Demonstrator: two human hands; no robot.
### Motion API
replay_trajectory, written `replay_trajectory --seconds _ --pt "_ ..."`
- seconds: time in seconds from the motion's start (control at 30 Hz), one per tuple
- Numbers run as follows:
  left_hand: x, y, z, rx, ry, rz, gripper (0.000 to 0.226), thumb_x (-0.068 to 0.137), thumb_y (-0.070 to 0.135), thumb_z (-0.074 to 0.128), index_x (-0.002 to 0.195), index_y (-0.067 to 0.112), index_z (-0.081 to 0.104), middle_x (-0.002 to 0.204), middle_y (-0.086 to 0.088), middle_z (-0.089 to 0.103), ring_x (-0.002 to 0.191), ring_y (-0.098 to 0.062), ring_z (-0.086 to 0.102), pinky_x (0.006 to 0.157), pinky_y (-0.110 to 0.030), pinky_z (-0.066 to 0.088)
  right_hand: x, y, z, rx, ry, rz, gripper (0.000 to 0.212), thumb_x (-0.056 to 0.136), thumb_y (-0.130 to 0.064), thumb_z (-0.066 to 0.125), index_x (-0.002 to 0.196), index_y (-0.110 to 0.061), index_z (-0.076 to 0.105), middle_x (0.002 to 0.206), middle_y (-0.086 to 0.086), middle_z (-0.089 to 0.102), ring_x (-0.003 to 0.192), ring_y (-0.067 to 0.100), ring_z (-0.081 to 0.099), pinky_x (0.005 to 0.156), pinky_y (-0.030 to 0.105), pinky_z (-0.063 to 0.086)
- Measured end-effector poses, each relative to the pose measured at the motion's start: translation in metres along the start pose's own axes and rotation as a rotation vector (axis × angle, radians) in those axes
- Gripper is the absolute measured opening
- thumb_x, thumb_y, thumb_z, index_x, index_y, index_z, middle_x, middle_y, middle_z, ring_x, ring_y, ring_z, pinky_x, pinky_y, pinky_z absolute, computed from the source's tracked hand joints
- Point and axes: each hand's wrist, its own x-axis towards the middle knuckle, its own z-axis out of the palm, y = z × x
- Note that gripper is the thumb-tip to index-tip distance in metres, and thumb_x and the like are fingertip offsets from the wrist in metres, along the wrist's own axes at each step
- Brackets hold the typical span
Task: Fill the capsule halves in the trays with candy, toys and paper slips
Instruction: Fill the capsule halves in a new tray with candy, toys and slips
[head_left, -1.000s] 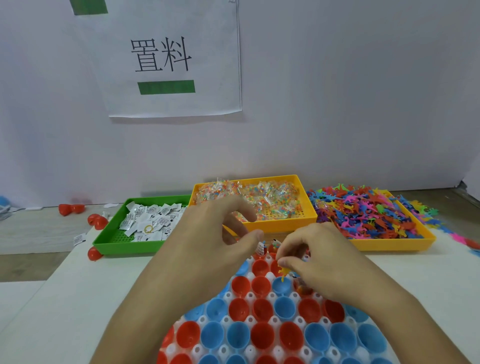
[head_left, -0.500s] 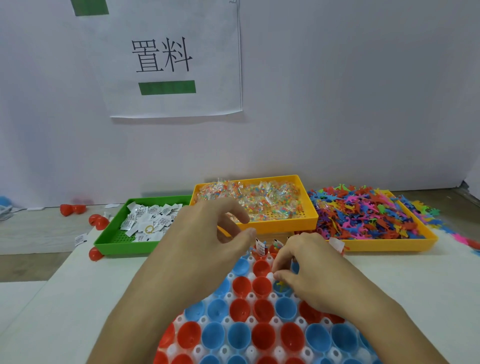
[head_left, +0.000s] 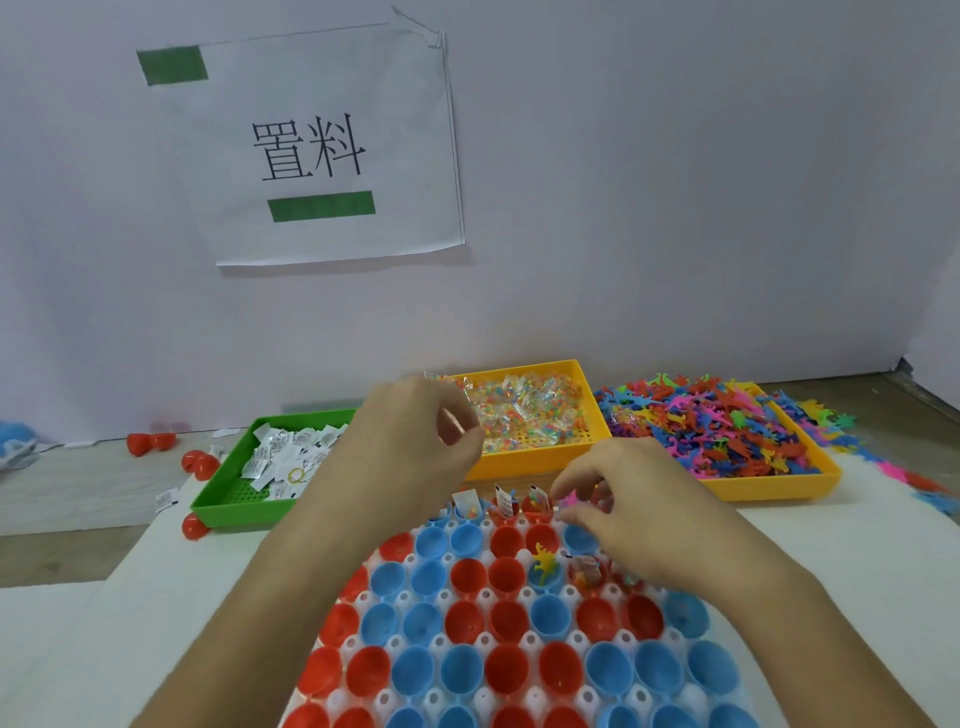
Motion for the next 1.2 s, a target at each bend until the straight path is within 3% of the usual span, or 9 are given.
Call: replay_trajectory --seconds 0.1,0.2,0.3,0.43,0.53,0.63,0.77,0.87,1.2 --pt "0.034 0.007 0.033 0.03 -0.056 0.041 0.013 0.092 0.029 0.064 0.098 0.022 0.072 0.093 0.005 0.07 0.075 -0.005 0.06 0.063 -0.018 0.045 -0.001 0.006 -0.008 0.016 -0.001 0.0 0.011 0.093 -0.032 0.068 0.101 -0.037 0.073 0.093 -0.021 0.062 0.079 -0.005 0.056 0.061 0.013 0.042" --pt "0.067 0.01 0.064 0.06 -0.087 0.013 0.03 0.092 0.037 0.065 0.111 0.014 0.066 0.106 -0.004 0.066 0.091 -0.019 0.061 0.074 -0.03 0.049 0.0 0.009 -0.013 0.056 0.013 -0.016 0.013 0.093 -0.034 0.068 0.105 -0.036 0.072 0.098 -0.022 0.063 0.084 -0.009 0.057 0.067 0.011 0.044" --pt "0.091 0.02 0.088 0.113 -0.134 -0.025 0.031 0.088 0.037 0.07 0.096 0.007 0.065 0.099 -0.011 0.067 0.091 -0.027 0.063 0.078 -0.041 0.054 -0.001 0.015 -0.02 0.1 0.071 -0.009 0.016 0.093 -0.033 0.068 0.107 -0.035 0.072 0.098 -0.02 0.064 0.085 -0.006 0.059 0.071 0.011 0.046" --pt "0.107 0.024 0.108 0.193 -0.145 -0.043 0.019 0.089 0.018 0.067 0.076 0.007 0.058 0.079 -0.009 0.06 0.078 -0.03 0.06 0.061 -0.036 0.049 -0.004 0.025 -0.034 0.112 0.14 0.0 0.011 0.092 -0.032 0.068 0.102 -0.034 0.073 0.09 -0.016 0.068 0.083 -0.001 0.062 0.07 0.012 0.049" --pt "0.108 0.022 0.106 0.173 -0.085 -0.042 0.012 0.088 0.019 0.071 0.085 0.007 0.07 0.088 -0.011 0.067 0.083 -0.031 0.065 0.07 -0.039 0.055 -0.003 0.028 -0.039 0.13 0.178 0.0 0.008 0.091 -0.031 0.069 0.096 -0.035 0.073 0.084 -0.017 0.068 0.081 -0.004 0.062 0.065 0.008 0.045" --pt "0.1 0.022 0.092 0.048 0.036 -0.047 0.012 0.085 0.025 0.077 0.089 0.014 0.075 0.088 -0.007 0.072 0.082 -0.025 0.068 0.072 -0.036 0.056 -0.004 0.028 -0.04 0.147 0.193 -0.003 0.008 0.092 -0.031 0.068 0.096 -0.036 0.073 0.083 -0.017 0.069 0.079 -0.003 0.062 0.066 0.01 0.047" --pt "0.072 0.031 0.067 -0.251 0.153 -0.054 0.016 0.08 0.028 0.081 0.087 0.015 0.074 0.071 -0.001 0.071 0.06 -0.013 0.066 0.054 -0.023 0.049 -0.004 0.026 -0.041 0.185 0.214 0.001 0.01 0.091 -0.031 0.069 0.099 -0.036 0.073 0.086 -0.016 0.069 0.08 -0.003 0.062 0.068 0.013 0.049" --pt "0.036 0.037 0.053 -0.492 0.15 -0.027 0.023 0.078 0.029 0.082 0.094 0.025 0.065 0.063 0.001 0.071 0.056 -0.008 0.067 0.053 -0.023 0.054 -0.004 0.019 -0.041 0.234 0.278 -0.017 0.013 0.091 -0.03 0.07 0.101 -0.038 0.071 0.084 -0.018 0.068 0.081 -0.002 0.063 0.068 0.009 0.05" --pt "-0.026 0.033 0.036 -0.881 0.193 0.013 0.019 0.072 0.029 0.077 0.09 0.025 0.072 0.073 -0.001 0.076 0.072 -0.016 0.074 0.062 -0.024 0.059 -0.011 -0.021 -0.037 0.514 0.223 -0.184 0.009 0.091 -0.029 0.072 0.097 -0.035 0.074 0.087 -0.02 0.073 0.084 0.002 0.07 0.077 0.025 0.059"
